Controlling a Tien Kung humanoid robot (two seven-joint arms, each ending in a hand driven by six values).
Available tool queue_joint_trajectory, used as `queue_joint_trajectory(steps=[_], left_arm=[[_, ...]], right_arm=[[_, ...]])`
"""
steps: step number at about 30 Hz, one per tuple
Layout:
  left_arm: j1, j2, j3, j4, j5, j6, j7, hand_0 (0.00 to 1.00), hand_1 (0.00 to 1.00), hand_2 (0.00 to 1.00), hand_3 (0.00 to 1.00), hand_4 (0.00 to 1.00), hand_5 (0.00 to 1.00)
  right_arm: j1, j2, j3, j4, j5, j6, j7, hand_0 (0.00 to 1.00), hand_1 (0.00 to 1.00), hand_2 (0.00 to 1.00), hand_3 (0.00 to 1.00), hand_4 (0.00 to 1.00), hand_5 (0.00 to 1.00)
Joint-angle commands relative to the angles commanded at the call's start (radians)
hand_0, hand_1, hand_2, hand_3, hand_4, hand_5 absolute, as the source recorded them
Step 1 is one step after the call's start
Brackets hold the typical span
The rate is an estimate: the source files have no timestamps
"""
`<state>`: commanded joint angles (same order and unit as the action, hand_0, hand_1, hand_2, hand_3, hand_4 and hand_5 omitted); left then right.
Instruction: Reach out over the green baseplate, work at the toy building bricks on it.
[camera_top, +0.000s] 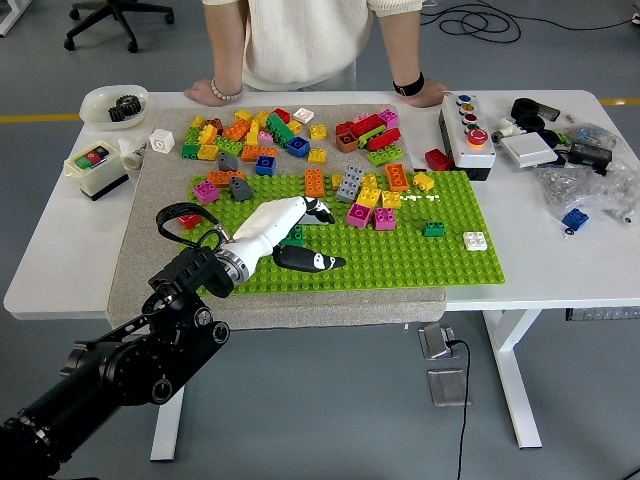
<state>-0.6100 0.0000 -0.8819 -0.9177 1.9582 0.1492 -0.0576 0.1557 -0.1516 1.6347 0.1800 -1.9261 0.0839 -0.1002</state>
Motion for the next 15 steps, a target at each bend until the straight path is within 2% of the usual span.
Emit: queue_joint_trajectory(steps=[2, 3, 8, 9, 15], left_arm=[[-0.001, 0.000, 0.000, 0.006, 0.008, -0.004, -0.002, 0.946, 0.884, 0.814, 0.610, 0.998, 0.546], [-0.001, 0.000, 0.001, 0.010, 0.014, -0.006, -0.002, 0.998, 0.958, 0.892, 0.605, 0.998, 0.582], [-0.006, 0.000, -0.006, 0.043, 0.066, -0.029, -0.011, 0.998, 0.958, 0.892, 0.605, 0.998, 0.582], [-0.007, 0.000, -0.006, 0.045, 0.069, -0.031, -0.012, 0.998, 0.977, 0.910, 0.604, 0.998, 0.607], [-0.001, 0.000, -0.004, 0.036, 0.100, -0.049, -0.010, 0.998, 0.976, 0.899, 0.601, 0.998, 0.615]], right_arm=[[0.000, 0.000, 0.000, 0.000, 0.000, 0.000, 0.000, 0.740, 0.641, 0.682, 0.624, 0.803, 0.508], [0.000, 0.000, 0.001, 0.000, 0.001, 0.000, 0.000, 0.740, 0.640, 0.682, 0.625, 0.803, 0.509], [0.000, 0.000, 0.001, 0.000, 0.001, -0.001, 0.000, 0.740, 0.640, 0.682, 0.625, 0.803, 0.509], [0.000, 0.000, 0.001, 0.000, 0.002, -0.001, 0.000, 0.739, 0.639, 0.682, 0.626, 0.804, 0.509], [-0.001, -0.001, 0.002, 0.000, 0.003, -0.001, -0.001, 0.740, 0.639, 0.682, 0.625, 0.804, 0.510]])
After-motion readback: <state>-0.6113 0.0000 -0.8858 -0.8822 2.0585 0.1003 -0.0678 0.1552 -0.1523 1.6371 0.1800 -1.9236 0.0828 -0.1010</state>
